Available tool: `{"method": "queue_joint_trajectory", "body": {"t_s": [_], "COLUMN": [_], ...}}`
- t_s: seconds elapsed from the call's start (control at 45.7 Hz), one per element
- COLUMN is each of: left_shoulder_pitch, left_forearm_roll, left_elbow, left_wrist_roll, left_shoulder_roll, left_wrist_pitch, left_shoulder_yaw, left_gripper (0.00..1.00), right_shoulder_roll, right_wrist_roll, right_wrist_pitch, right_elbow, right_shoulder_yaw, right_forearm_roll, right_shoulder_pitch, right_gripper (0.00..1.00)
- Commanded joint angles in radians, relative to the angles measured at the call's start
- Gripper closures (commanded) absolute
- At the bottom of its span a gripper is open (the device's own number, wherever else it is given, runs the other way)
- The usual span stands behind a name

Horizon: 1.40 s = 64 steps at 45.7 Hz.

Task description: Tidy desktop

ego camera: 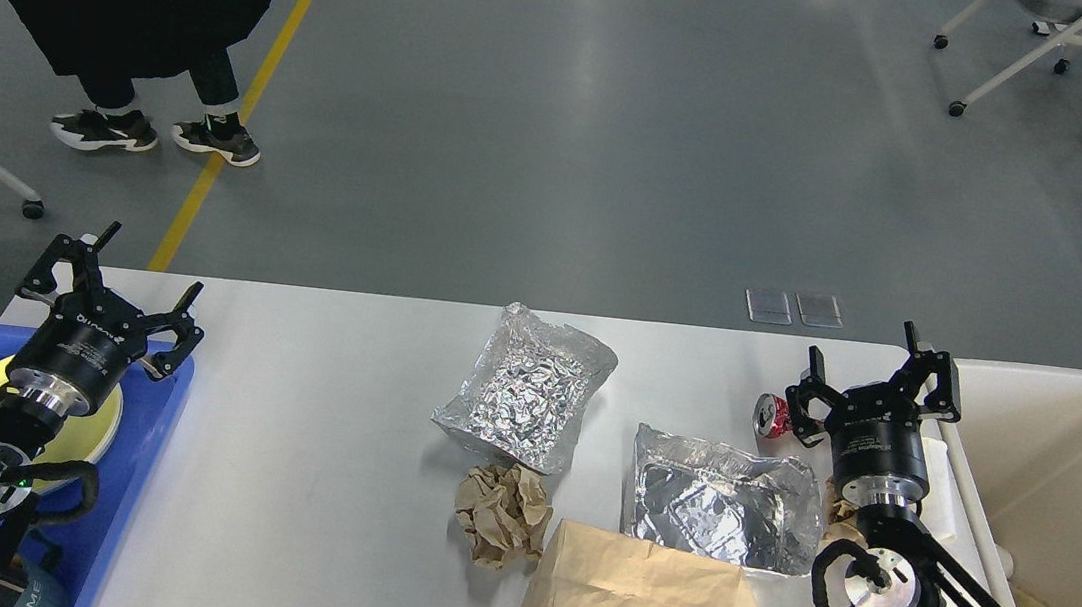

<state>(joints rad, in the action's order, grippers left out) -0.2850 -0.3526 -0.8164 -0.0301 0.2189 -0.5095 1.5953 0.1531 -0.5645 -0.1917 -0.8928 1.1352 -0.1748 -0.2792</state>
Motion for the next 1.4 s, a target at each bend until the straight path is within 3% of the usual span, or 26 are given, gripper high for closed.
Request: {"method": "queue_joint_trajectory", "body": {"t_s": [0.0, 0.765, 0.94, 1.378], "left_shoulder_pitch": [-0.008, -0.039, -0.020, -0.022], "left_forearm_roll": [0.047, 0.076, 0.090, 0.087], "left_elbow": [0.008, 0.069, 0.071, 0.079], "left_wrist_roll": [0.001, 0.004, 0.081, 0.101], "left_shoulder_roll": [-0.013, -0.061, -0.084, -0.087], "left_wrist_pitch": [-0.003, -0.023, -0.092, -0.089], "left_shoulder_yaw": [0.003, -0.012, -0.020, -0.021], "left_gripper": [0.04, 0.04, 0.04, 0.04], "right_shoulder_roll": [0.000, 0.000, -0.001, 0.000], "right_wrist_roll": [0.000, 0.000, 0.000, 0.000], "right_wrist_pitch": [0.000, 0.000, 0.000, 0.000], "right_elbow": [0.000, 0.000, 0.000, 0.000], "right_shoulder_yaw": [0.000, 0.000, 0.000, 0.000], "right_forearm_roll": [0.000, 0.000, 0.000, 0.000], "right_shoulder_pitch": [0.000, 0.000, 0.000, 0.000], "right_gripper": [0.00, 0.00, 0.00, 0.00]}}
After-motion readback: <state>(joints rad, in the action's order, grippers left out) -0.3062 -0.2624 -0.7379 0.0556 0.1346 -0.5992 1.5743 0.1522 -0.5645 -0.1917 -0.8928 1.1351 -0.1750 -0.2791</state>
